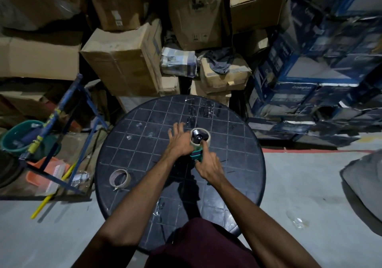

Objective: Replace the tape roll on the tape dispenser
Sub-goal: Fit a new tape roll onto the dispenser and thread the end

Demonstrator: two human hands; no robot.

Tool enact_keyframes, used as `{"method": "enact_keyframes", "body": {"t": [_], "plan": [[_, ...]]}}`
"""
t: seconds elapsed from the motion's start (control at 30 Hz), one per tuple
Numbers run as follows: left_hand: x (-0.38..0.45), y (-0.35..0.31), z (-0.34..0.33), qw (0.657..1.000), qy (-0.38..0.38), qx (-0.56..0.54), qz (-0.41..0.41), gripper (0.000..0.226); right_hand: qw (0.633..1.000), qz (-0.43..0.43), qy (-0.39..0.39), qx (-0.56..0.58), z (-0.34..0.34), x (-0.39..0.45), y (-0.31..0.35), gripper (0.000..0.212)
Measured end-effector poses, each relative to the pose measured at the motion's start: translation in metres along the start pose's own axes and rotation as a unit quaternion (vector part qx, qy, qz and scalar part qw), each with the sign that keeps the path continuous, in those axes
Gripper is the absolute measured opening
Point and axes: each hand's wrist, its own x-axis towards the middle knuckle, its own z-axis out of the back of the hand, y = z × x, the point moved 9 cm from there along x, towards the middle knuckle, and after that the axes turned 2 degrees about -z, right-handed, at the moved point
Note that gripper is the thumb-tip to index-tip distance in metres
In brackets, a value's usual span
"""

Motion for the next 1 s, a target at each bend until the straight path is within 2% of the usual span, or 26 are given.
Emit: {"method": "enact_keyframes", "body": {"t": [0.17, 0.43, 0.5, 0.63, 0.73, 1.0], "plan": [[-0.003, -0.002, 0.002, 0.998, -0.053, 0.016, 0.004, 0.062, 1.0, 0.004, -0.013, -0.01, 0.001, 0.0, -0.005, 0.089], [-0.007, 0.007, 0.002, 0.993, -0.109, -0.035, 0.012, 0.043, 0.999, 0.03, -0.02, 0.01, -0.002, -0.005, -0.006, 0.094], [-0.007, 0.01, 0.001, 0.993, -0.11, -0.025, 0.016, 0.046, 0.999, 0.037, -0.024, 0.013, -0.002, -0.003, -0.007, 0.096], [-0.005, 0.009, -0.004, 0.997, -0.07, -0.003, 0.018, 0.071, 0.999, 0.034, -0.023, 0.007, -0.002, -0.003, -0.011, 0.098], [-0.003, 0.007, -0.011, 0.999, -0.027, -0.021, 0.024, 0.061, 0.999, 0.039, -0.014, -0.012, -0.007, -0.003, -0.013, 0.1], [-0.007, 0.015, -0.004, 0.989, -0.102, -0.098, 0.049, 0.062, 0.999, 0.036, 0.01, -0.034, -0.008, -0.003, -0.019, 0.1]]}}
